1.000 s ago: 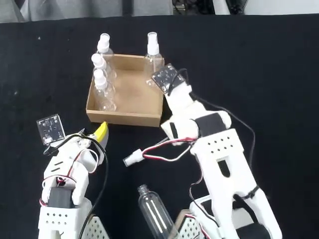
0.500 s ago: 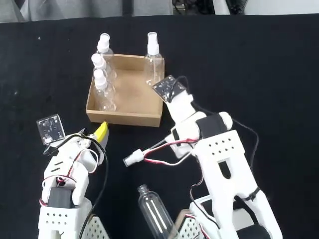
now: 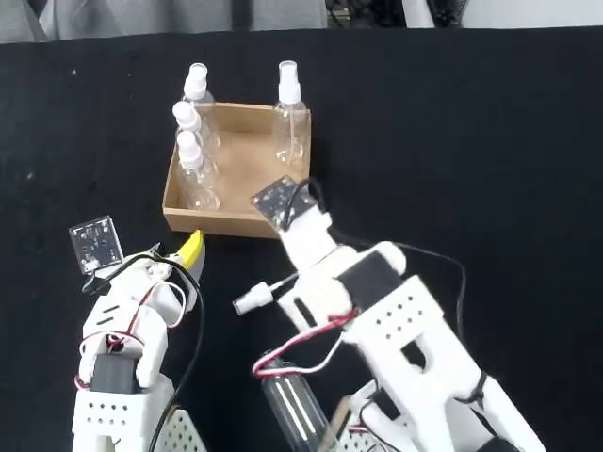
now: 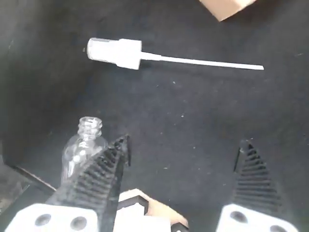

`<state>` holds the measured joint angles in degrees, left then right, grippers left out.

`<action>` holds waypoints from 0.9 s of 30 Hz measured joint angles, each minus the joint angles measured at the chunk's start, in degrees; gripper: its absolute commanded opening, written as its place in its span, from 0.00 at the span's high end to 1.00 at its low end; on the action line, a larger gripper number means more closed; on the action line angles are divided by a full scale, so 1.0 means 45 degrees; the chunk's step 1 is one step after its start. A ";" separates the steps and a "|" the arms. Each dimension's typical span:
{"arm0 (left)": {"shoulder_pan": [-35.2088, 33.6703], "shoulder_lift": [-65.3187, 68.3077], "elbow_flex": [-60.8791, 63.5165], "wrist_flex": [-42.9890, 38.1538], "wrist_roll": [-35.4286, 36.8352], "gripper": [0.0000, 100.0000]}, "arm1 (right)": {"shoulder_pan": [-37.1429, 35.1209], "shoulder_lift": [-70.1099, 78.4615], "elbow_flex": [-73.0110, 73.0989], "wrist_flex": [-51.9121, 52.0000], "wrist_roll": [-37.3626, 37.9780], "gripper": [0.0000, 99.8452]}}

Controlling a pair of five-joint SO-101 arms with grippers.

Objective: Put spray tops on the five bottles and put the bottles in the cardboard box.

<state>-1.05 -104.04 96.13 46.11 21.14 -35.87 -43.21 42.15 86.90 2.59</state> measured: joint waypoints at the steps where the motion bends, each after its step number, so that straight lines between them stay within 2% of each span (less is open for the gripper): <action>1: 0.0000 0.0000 0.0000 0.0000 0.0000 0.79 | -0.0176 -0.0195 0.0117 0.0000 0.0000 0.70; 10: 0.0000 0.0000 0.0000 0.0000 0.0000 0.79 | -0.2383 -0.2012 0.1641 0.0000 -0.0176 0.70; 18: 0.0000 0.0000 0.0000 0.0000 0.0000 0.79 | -0.5275 -0.3145 0.2852 -0.0606 -0.3263 0.70; 23: 0.0000 0.0000 0.0000 0.0000 0.0000 0.79 | -0.6623 -0.3302 0.3145 -0.0645 -0.4454 0.70; 27: -0.0684 0.0000 0.0000 -0.0293 -0.0020 0.79 | -0.7111 -0.3302 0.3477 -0.0645 -0.4864 0.70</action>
<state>-4.13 -104.04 96.13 44.79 21.05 -67.87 -58.07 57.80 84.00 -19.30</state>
